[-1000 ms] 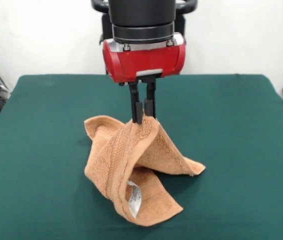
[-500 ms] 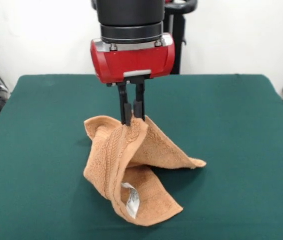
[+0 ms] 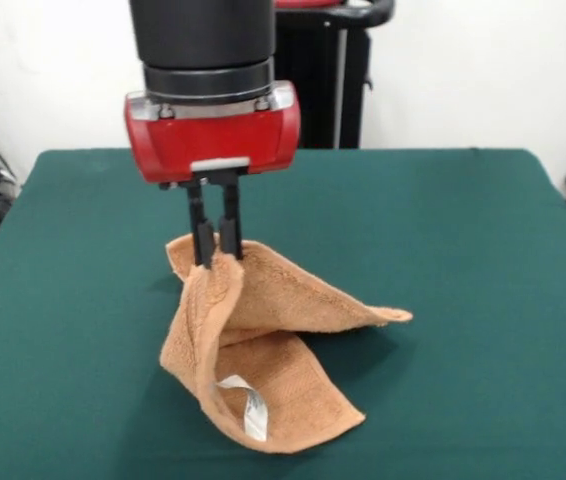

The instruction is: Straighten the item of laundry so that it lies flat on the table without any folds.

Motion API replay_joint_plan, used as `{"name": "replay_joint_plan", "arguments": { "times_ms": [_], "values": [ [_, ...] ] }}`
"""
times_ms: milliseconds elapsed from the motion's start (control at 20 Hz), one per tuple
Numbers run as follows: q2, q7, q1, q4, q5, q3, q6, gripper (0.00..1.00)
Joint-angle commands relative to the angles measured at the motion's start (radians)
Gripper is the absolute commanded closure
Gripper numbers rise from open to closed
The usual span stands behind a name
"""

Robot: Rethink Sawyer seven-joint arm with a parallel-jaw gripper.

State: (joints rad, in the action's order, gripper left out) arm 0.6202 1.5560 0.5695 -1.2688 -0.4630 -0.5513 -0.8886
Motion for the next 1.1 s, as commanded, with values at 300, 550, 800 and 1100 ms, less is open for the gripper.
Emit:
{"name": "replay_joint_plan", "arguments": {
  "times_ms": [300,550,800,1100],
  "values": [
    [-0.043,-0.192,0.016,0.086,-0.026,-0.016,-0.150,1.00],
    [-0.062,-0.226,0.028,0.113,-0.030,-0.028,-0.172,1.00],
    [-0.094,-0.273,0.046,0.145,-0.036,-0.043,-0.184,1.00],
    [-0.106,-0.311,0.072,0.140,-0.038,-0.054,-0.172,1.00]
  ]
}}
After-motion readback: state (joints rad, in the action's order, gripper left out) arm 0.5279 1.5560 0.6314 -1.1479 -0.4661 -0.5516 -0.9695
